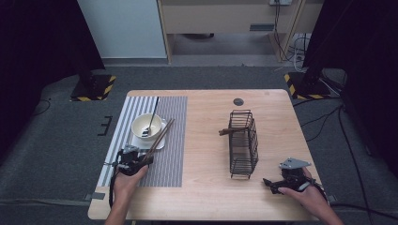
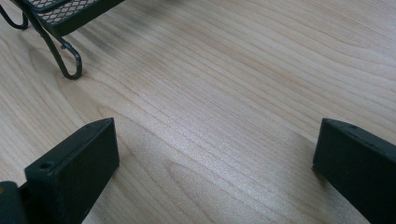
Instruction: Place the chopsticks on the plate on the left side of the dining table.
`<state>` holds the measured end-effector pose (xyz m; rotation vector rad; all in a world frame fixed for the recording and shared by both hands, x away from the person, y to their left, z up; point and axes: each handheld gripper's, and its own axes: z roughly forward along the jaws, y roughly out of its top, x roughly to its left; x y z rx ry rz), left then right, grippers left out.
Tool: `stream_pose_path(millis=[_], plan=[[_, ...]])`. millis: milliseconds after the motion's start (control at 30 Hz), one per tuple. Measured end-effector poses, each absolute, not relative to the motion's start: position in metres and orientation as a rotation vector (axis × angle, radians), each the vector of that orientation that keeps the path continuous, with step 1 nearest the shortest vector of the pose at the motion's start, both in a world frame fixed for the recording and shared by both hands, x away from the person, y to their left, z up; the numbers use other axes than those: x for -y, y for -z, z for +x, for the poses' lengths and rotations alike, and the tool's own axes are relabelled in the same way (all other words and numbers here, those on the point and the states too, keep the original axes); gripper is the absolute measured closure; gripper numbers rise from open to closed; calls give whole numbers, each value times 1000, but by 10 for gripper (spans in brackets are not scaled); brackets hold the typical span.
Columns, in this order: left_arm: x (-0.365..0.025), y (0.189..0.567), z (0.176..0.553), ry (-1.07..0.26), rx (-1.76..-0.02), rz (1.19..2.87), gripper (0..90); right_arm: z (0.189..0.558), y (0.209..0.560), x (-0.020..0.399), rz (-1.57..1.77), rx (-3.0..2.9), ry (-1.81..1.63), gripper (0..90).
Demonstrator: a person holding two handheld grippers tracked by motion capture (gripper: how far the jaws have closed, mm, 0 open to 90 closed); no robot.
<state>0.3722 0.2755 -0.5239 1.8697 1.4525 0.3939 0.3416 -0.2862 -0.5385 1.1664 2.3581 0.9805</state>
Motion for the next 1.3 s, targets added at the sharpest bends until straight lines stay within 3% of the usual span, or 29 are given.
stream_pose_path(millis=[267,1300], plan=[[-281,523,372,-405,-1469,1856,734,342,539,286,1165,-2358,-980,2],[-292,524,372,-513,-1527,1821,600,342,539,286,1164,-2358,-981,2]])
